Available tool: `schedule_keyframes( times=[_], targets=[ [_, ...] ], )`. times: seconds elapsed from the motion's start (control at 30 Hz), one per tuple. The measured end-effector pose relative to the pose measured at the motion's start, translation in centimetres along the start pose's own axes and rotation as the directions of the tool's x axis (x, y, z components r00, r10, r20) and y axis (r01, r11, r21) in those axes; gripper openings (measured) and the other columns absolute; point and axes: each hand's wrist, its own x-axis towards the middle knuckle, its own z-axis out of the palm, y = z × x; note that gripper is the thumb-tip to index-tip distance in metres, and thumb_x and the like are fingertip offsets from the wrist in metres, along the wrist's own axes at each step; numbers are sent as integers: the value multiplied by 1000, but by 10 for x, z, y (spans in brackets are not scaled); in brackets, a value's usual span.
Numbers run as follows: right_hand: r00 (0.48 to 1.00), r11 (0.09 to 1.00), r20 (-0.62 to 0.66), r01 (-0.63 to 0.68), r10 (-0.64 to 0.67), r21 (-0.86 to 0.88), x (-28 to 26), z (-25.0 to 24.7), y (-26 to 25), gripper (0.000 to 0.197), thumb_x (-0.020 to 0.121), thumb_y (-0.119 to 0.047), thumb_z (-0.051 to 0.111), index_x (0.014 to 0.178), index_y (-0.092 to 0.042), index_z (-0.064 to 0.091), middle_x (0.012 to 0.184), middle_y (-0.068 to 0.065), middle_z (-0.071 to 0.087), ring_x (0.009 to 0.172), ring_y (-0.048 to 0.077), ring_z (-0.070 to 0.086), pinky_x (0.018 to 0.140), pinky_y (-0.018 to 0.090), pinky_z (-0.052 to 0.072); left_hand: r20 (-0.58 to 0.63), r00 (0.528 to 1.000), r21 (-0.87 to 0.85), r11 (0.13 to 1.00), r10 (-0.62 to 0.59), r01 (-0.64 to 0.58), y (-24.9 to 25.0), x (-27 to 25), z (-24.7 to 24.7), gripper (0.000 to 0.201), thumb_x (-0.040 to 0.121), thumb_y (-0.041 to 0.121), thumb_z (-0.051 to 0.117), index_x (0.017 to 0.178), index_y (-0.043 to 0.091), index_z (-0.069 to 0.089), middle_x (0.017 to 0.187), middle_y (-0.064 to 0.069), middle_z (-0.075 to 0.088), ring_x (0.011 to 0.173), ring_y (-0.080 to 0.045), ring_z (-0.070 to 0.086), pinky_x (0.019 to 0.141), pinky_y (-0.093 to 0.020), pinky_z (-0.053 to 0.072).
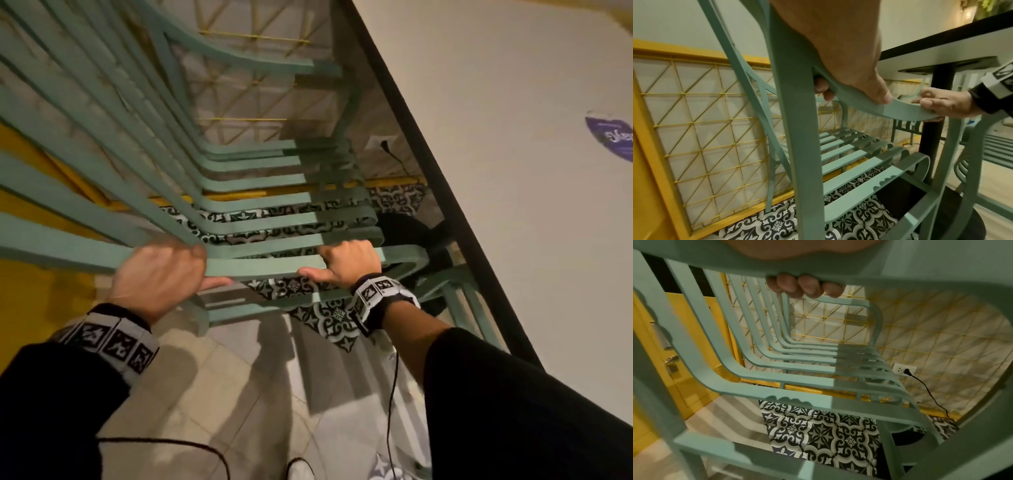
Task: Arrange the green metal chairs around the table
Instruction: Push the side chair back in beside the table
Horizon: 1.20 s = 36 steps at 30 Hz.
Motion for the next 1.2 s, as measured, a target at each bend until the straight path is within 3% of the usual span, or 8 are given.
schedule_keyframes(
  times=[0.27, 0.43, 0.57, 0.63, 0.73, 0.93, 1.07, 1.2],
  targets=[
    [999, 999, 21, -29, 28, 19, -1, 2, -4, 116, 41, -86, -28, 74, -13, 56, 43, -4, 30, 50, 23, 45, 43, 24, 17, -68, 997, 6, 999, -37, 37, 0, -4, 4, 72, 80, 65, 9, 55, 10, 48, 39, 0, 33, 30, -13, 31, 36, -18, 22],
    [999, 1000, 16, -29, 29, 8, -12, 5, -5, 116, 42, -85, -29, 71, -12, 56, 52, 3, 50, 51, 24, 48, 43, 24, 17, 9, 999, 110, 993, -47, 46, 10, -8, -5, 77, 81, 68, 1, 60, 16, 53, 45, 3, 38, 35, -12, 38, 37, -21, 27],
    [1000, 1000, 0, 6, -6, -17, -19, 10, 1, 127, 43, -86, -28, 86, -13, 66, 62, 8, 67, 60, 27, 62, 49, 26, 26, 51, 997, 97, 994, -62, 56, 23, -17, -7, 66, 80, 67, 14, 64, 18, 55, 48, 5, 42, 37, -11, 38, 39, -22, 26],
    [1000, 1000, -3, 15, -15, -17, -24, 10, 3, 128, 43, -86, -27, 93, -16, 68, 65, 9, 69, 62, 27, 64, 51, 27, 28, 90, 991, 59, 993, -103, 98, 30, -23, -12, 63, 78, 66, 26, 54, 15, 52, 41, 2, 35, 32, -13, 31, 37, -20, 23],
    [1000, 999, 3, 26, -26, -25, -28, 9, 5, 127, 43, -87, -27, 86, -13, 67, 61, 10, 67, 59, 27, 63, 51, 26, 29, 52, 995, 24, 996, -89, 88, 36, -26, -16, 58, 75, 62, 29, 43, 14, 41, 36, 1, 22, 29, -12, 22, 36, -18, 21],
    [1000, 1000, -9, 28, -28, 3, -28, 11, 19, 105, 49, -89, -19, 60, -12, 52, 54, 12, 63, 55, 31, 60, 47, 26, 24, 14, 995, 156, 983, -99, 96, 50, -20, -16, 60, 78, 69, 12, 57, 20, 40, 41, 3, 18, 39, -12, 33, 38, -24, 21],
    [1000, 999, -23, 16, -17, -38, -27, 11, 23, 110, 43, -89, -23, 62, -12, 53, 51, 9, 53, 56, 29, 59, 44, 25, 11, 57, 991, 221, 970, -119, 104, 53, -16, -16, 62, 77, 71, 13, 49, 19, 33, 38, 5, 17, 31, -10, 20, 37, -22, 20],
    [1000, 998, -12, 8, -9, -61, -29, 7, 21, 118, 43, -89, -21, 74, -11, 62, 52, 7, 50, 55, 27, 55, 45, 25, 17, 36, 991, 232, 966, -128, 117, 57, -17, -22, 64, 74, 70, 4, 53, 18, 35, 40, 5, 24, 38, -11, 36, 39, -22, 25]
  ],
)
